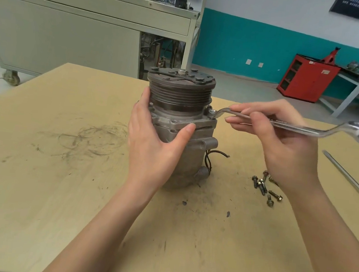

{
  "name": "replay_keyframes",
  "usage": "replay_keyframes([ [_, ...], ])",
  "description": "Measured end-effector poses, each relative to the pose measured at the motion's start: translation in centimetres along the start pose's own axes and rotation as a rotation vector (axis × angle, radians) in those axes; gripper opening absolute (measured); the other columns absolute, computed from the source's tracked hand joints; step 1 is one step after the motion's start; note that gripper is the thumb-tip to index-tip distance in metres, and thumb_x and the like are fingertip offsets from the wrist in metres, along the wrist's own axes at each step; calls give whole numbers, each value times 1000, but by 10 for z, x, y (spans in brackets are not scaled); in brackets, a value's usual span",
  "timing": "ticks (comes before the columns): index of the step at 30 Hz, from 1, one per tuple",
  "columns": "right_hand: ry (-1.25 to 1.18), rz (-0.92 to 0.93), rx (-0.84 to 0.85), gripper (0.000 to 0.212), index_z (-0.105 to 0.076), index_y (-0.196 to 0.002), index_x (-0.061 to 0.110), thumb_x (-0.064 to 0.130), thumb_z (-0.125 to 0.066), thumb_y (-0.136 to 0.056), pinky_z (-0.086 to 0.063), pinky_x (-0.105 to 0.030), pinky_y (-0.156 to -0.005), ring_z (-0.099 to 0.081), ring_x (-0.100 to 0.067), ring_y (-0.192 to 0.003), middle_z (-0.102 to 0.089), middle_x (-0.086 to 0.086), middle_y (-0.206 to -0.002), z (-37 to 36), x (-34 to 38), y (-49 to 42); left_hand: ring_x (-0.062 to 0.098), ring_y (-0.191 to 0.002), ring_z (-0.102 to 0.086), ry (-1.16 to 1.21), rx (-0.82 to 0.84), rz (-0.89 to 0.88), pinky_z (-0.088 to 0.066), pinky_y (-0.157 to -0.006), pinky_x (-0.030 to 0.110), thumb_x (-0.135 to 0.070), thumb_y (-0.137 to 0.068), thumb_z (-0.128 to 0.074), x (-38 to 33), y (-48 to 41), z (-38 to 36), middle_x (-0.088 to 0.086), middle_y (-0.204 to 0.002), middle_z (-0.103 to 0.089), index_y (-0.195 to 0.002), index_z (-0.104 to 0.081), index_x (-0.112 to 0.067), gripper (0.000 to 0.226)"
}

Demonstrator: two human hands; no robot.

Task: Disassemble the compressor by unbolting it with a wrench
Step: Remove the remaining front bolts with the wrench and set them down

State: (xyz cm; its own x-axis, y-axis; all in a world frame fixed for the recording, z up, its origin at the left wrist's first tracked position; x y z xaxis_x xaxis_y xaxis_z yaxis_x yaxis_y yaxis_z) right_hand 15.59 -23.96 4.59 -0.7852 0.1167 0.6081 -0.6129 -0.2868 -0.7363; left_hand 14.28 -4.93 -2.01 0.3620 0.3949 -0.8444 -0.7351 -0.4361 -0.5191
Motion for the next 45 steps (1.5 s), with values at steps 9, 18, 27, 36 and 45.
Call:
replay_keyframes([
  [9,-820,-562,158,26,-64,-82,11,12,-40,-94,-53,-18,-52,-64,-14,-59,-71,-7,-84,-7,-90,-46,11,-139,-31,-5,9,7,-29,-116,42,-50,-76,-66,-2,0,1,-5,-149,-36,-152,-22,-21,92],
  [18,-1019,-664,123,48,-71,-66,11,15,-35,-97,-51,-12,-49,-66,-8,-52,-71,-9,-71,-27,-102,-61,9,-139,-31,-2,12,12,-30,-115,43,-51,-74,-66,-2,1,0,-8,-147,-36,-152,-22,-23,93],
  [27,-277,-206,-155,27,-62,-86,7,25,-46,-99,-58,-23,-60,-73,-24,-73,-75,-8,-81,11,-25,-42,8,-138,-31,-1,7,9,-30,-116,42,-51,-75,-66,-1,1,1,-10,-147,-35,-152,-23,-23,93],
  [36,366,248,17,23,-66,-99,-4,16,-58,-91,-57,-40,-76,-69,-23,-89,-69,-12,-97,-6,20,-1,11,-139,-31,-4,8,3,-30,-115,43,-49,-75,-66,-1,0,-1,-4,-149,-36,-152,-22,-21,92],
  [45,-127,-35,-11,15,-59,-90,13,13,-45,-97,-59,-34,-70,-72,-24,-83,-72,-4,-93,2,-11,-11,9,-139,-31,-8,7,7,-30,-116,41,-50,-75,-65,1,0,-1,-6,-149,-34,-152,-21,-23,93],
])
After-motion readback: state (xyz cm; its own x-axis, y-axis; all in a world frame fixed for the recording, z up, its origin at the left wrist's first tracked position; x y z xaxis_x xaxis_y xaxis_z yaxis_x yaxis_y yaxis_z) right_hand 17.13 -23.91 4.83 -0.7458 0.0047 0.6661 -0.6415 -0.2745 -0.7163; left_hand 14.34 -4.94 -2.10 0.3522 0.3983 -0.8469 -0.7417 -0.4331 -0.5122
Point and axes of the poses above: each hand's wrist, its own y-axis away from the middle knuckle, its own z-axis out of the back of the hand, x = y × z, the point moved 6 cm from there along -y, towards the middle knuckle
